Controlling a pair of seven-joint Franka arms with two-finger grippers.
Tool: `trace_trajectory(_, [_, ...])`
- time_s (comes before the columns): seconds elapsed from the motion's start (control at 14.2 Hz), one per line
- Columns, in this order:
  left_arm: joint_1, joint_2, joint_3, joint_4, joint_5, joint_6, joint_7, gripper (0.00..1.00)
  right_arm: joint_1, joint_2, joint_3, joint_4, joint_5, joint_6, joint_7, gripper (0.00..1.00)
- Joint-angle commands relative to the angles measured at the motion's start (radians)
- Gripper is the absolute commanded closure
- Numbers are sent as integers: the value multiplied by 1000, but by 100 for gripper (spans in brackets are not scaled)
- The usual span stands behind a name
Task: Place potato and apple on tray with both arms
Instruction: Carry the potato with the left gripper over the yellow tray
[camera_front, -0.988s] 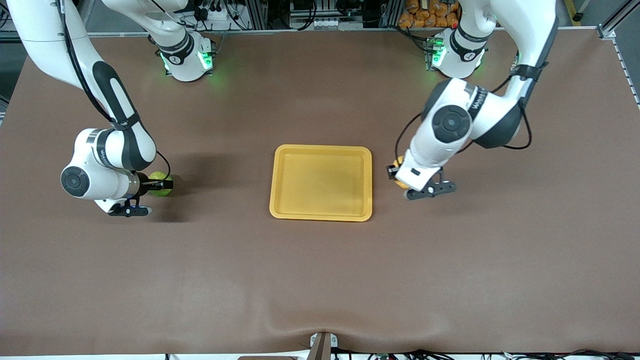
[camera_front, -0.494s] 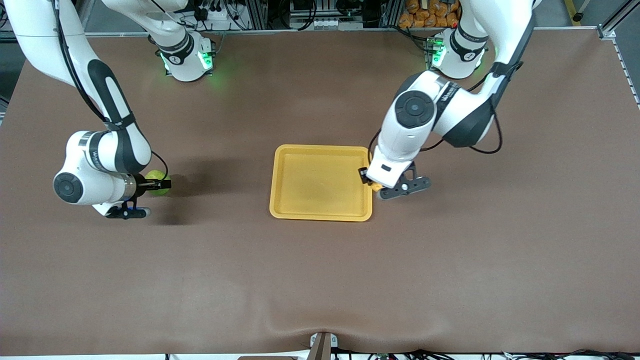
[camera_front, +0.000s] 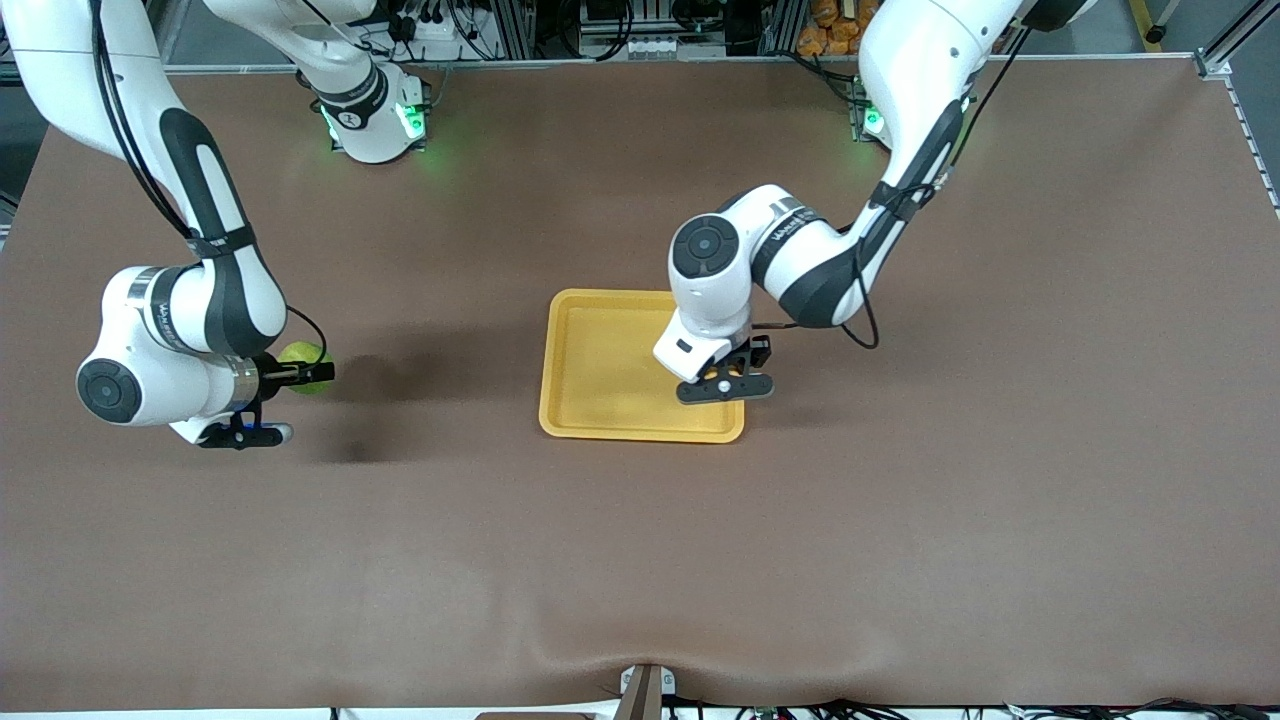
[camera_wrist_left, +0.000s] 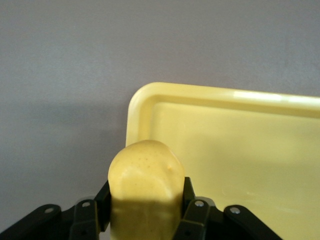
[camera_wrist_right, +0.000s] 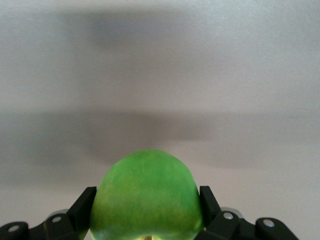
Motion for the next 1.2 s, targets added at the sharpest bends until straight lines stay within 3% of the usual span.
trace_trajectory(0.0, [-61, 26, 15, 26, 56, -27, -17, 100, 27, -4, 1, 26, 7, -41, 8, 100])
trace_trajectory(0.71, [-83, 92, 32, 23, 95, -53, -51, 100, 145, -9, 16, 101, 10, -158, 180, 100])
trace_trajectory(0.92, [-83, 115, 34, 24, 117, -53, -80, 100, 150, -10, 33, 105, 73, -158, 200, 100])
trace_trajectory(1.13, [-85, 139, 34, 31, 116, -53, -82, 100, 190, -9, 33, 105, 78, -152, 267, 100])
